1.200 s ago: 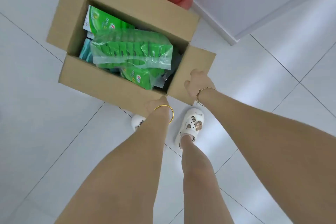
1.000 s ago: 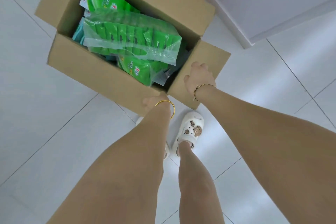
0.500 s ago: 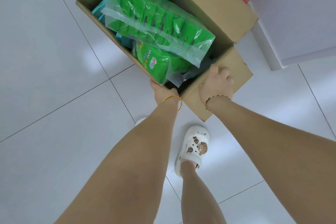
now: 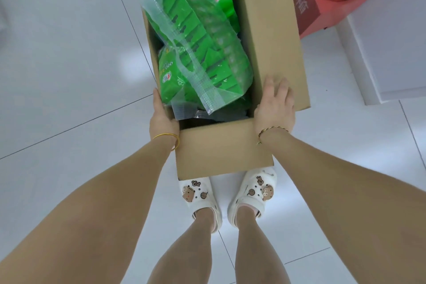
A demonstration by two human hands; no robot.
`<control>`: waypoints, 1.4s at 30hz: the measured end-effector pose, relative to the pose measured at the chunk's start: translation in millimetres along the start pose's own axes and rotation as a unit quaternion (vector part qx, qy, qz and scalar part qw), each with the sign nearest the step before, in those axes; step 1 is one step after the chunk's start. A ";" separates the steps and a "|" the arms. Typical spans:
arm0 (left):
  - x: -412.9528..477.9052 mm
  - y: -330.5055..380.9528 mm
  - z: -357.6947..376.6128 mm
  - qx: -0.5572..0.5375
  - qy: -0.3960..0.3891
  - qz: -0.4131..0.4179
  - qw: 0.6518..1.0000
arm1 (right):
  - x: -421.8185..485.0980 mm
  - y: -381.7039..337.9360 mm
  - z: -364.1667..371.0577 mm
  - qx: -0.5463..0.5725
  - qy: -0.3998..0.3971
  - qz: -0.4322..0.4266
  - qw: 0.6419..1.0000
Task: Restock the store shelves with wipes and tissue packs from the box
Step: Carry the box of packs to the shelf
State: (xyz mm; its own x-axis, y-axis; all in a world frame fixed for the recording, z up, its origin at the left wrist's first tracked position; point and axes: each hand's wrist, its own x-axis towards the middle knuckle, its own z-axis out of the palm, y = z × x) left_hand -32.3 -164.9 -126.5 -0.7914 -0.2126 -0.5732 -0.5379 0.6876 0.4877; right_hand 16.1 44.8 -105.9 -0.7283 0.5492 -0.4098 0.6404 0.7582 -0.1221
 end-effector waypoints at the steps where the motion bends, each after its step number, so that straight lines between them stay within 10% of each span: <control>1: 1.1 -2.8 -2.6 0.009 -0.001 0.007 1.000 | 3.0 -2.7 2.3 0.003 -0.018 0.011 1.000; 14: 25.6 -10.3 -11.8 -0.032 -0.065 0.108 0.991 | 47.8 -18.2 6.9 -0.052 -0.048 0.004 0.997; 42: -11.0 -16.4 -73.2 -0.195 0.074 -0.014 0.978 | -19.4 -48.7 -33.3 0.185 -0.015 0.050 0.981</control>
State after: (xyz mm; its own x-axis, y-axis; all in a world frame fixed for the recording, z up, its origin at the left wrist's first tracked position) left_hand -36.1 -224.6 -80.0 -0.7923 -0.3466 -0.5021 -0.6073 0.3690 0.7036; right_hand -9.1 8.9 -61.9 -0.6528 0.5995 -0.4630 0.7575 0.5176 -0.3978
